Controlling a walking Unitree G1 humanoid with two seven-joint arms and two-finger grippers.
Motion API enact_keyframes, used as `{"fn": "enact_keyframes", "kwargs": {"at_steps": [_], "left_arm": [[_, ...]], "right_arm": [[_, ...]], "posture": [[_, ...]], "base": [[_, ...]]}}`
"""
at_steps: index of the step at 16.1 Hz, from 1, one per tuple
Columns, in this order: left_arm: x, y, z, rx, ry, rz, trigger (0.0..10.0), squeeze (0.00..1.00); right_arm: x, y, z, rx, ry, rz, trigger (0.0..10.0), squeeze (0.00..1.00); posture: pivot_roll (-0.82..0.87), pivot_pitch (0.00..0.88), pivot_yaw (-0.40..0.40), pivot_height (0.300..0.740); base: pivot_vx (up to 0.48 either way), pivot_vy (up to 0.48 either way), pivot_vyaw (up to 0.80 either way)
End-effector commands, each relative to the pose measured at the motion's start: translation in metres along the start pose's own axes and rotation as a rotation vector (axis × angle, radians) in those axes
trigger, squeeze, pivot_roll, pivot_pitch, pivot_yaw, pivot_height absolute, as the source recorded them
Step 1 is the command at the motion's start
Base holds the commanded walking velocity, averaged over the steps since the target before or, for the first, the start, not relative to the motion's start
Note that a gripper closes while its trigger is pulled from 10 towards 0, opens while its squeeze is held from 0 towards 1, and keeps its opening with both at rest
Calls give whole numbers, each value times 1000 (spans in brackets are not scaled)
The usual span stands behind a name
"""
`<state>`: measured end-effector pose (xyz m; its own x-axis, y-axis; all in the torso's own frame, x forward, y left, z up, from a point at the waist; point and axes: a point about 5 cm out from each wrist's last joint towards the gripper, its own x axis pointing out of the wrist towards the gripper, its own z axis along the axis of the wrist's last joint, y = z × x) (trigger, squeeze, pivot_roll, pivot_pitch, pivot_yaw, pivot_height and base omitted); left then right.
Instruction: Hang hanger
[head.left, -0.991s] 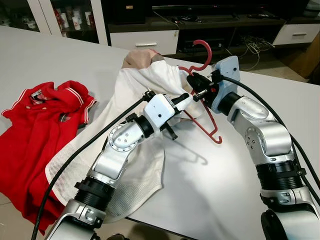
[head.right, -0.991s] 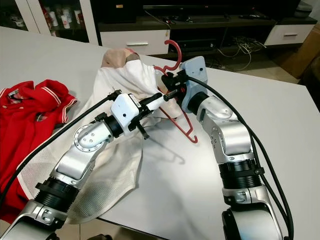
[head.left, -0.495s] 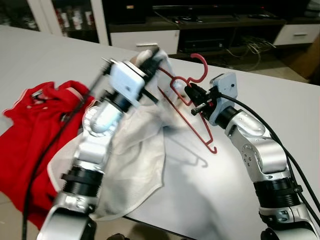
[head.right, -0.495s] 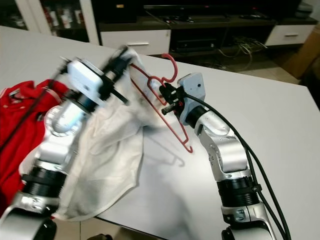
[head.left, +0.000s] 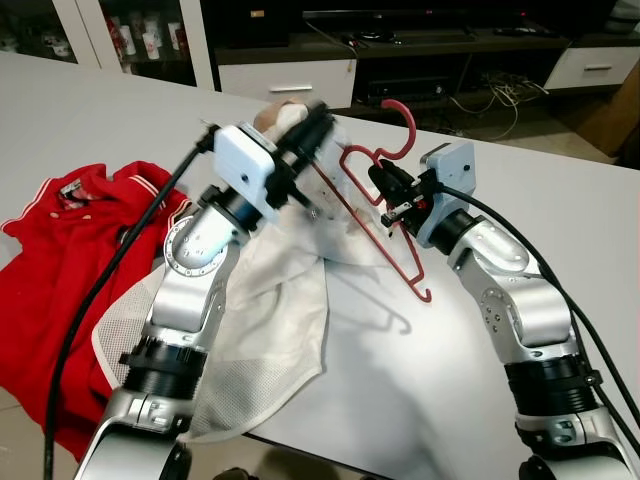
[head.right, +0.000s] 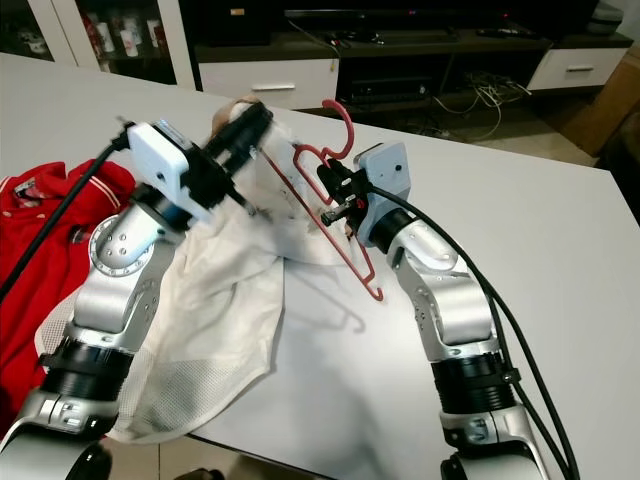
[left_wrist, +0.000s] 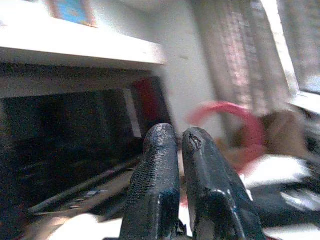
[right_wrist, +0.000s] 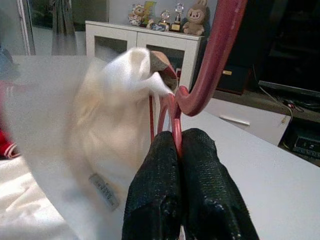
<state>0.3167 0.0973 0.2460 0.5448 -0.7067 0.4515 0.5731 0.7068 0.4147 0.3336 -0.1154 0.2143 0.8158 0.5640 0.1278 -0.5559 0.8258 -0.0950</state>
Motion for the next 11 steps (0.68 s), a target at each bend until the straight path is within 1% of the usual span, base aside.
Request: {"fn": "enact_keyframes", "kwargs": {"at_steps": [1,3,4,5,6,7,8,9,10,11], "left_arm": [[0,-11,-2,-14,12,-69,10000,0],[0,-24,-3,-53,18,-136,10000,0],[1,-30,-2,-55,15,-168,10000,0],[1,-31,-2,-56,14,-170,10000,0],[1,-28,-1,-58,7,-155,10000,0],[1,-20,3,-64,-22,-101,10000,0],[1,-5,11,-91,-82,0,10000,1000],[-1,7,19,-96,-114,46,10000,1000],[-5,22,20,-40,-86,85,10000,1000],[-8,28,20,-7,-65,99,10000,1000]], "right_arm": [[0,-4,5,-14,-28,-22,10000,0],[3,-3,8,-10,-46,-29,10000,0],[5,-3,10,-7,-55,-34,10000,0],[5,-3,10,-5,-58,-37,10000,0],[6,-2,10,-1,-63,-45,10000,0],[6,-2,9,4,-65,-52,10000,0],[5,-2,7,7,-66,-55,10000,0],[3,-2,5,3,-66,-53,10000,0],[-1,-4,5,-7,-78,-46,10000,0],[-2,-5,7,-11,-87,-40,10000,0]], "posture": [[64,73,-41,740],[64,72,-41,740],[64,72,-41,740],[65,73,-40,740],[65,73,-41,740],[65,72,-41,740],[65,72,-42,740],[66,72,-43,740],[67,72,-43,740],[67,72,-43,740]], "base": [[0,0,0],[0,0,0],[0,0,0],[0,0,0],[0,0,0],[0,0,0],[0,0,0],[0,0,0],[0,0,0],[0,0,0]]}}
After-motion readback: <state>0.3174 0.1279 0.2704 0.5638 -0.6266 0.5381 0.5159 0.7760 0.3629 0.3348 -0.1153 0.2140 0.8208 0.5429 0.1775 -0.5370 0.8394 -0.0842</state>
